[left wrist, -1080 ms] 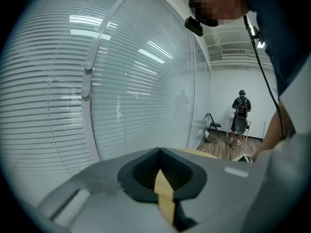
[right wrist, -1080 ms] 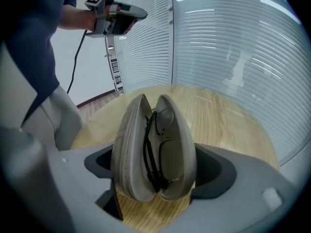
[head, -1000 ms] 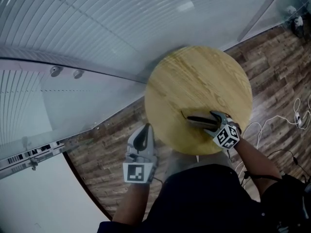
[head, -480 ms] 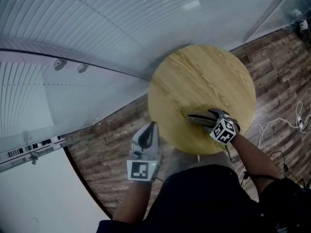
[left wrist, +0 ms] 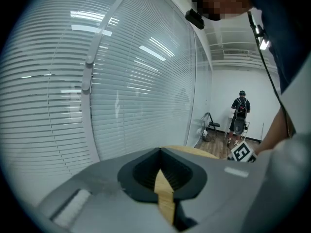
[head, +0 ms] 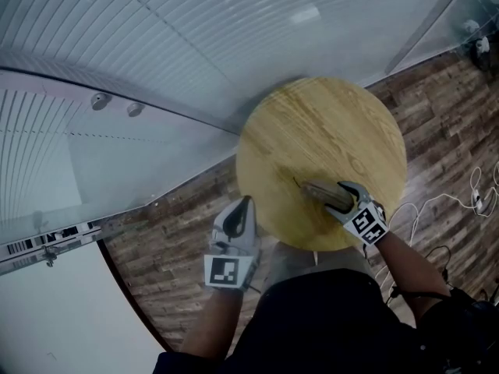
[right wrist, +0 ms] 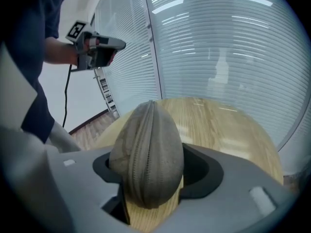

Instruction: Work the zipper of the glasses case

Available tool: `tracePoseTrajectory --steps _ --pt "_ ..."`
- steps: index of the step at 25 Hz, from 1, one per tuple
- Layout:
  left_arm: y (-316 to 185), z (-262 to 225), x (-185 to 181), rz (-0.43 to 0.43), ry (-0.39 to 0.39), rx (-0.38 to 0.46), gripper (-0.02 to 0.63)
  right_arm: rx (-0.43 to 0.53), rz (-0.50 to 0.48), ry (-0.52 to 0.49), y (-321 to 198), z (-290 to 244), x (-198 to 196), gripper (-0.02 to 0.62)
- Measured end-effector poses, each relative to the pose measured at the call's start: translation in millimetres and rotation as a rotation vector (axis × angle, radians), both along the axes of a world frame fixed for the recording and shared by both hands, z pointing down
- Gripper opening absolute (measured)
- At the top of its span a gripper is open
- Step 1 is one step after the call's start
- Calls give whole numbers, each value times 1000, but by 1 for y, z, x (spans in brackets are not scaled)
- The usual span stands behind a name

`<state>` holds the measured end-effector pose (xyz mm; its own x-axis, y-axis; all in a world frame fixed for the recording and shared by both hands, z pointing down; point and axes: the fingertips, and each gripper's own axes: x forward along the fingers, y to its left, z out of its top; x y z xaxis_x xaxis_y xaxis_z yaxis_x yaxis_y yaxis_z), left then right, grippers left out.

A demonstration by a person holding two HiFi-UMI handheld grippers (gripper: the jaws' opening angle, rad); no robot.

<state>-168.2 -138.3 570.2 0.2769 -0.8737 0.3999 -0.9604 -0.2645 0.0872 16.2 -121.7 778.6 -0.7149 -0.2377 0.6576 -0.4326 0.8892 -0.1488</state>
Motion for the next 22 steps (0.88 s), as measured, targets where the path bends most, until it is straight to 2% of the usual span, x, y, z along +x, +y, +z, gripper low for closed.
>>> tracePoseTrajectory --steps 7,14,16,19,21,22 --pt "-2 -13 7 37 57 22 2 45 46 -215 -6 -80 -6 298" --pt "-12 -7 11 143 80 24 2 156 50 -266 -14 -158 -13 298" --pt "-15 -16 24 193 154 61 3 188 62 -285 -16 -177 -8 298" --pt "-11 -42 56 331 378 121 67 231 91 -338 -18 -207 -1 298" --pt "-10 -54 71 389 446 135 196 253 116 -382 -22 -226 5 298" --pt "-10 -58 77 413 464 140 224 262 128 -403 -25 -235 8 298"
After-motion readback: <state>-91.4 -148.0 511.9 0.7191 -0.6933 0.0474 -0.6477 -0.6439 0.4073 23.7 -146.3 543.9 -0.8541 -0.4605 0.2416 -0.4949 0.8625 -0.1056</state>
